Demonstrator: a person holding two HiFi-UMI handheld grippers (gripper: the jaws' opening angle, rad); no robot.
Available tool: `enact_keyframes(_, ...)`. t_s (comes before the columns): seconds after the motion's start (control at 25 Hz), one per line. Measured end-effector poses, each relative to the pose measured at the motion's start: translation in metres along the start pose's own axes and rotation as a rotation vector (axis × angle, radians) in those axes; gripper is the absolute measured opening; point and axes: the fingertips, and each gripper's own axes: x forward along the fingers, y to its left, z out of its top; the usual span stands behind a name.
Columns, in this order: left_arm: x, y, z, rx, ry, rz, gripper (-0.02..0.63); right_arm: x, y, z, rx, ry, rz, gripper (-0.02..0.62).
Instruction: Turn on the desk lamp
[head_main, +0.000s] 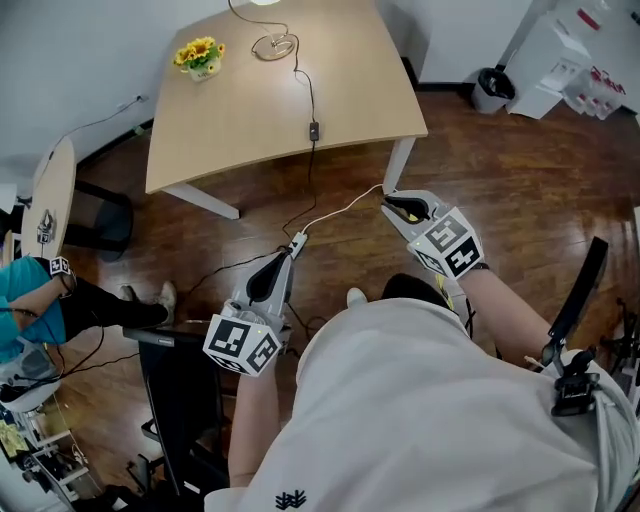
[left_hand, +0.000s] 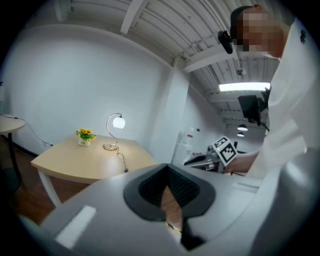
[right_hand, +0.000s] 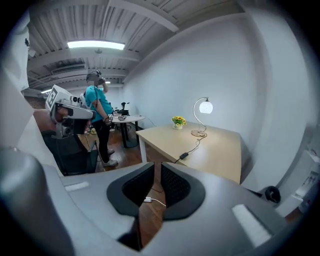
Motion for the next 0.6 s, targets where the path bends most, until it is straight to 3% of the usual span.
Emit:
enact_keyframes(0.36, 0.013, -0.068, -0.008, 0.011, -0.038, -0.076, 0.020, -0.089, 0.012, -0.021, 0.001, -0.050, -0.051, 0.041)
enact_keyframes(0.6, 0.021, -0.147, -0.025, 0.021, 0.012, -0.110, 0.020, -0.176, 0.025, -0.057, 0.046, -0.065, -0.061, 0.041)
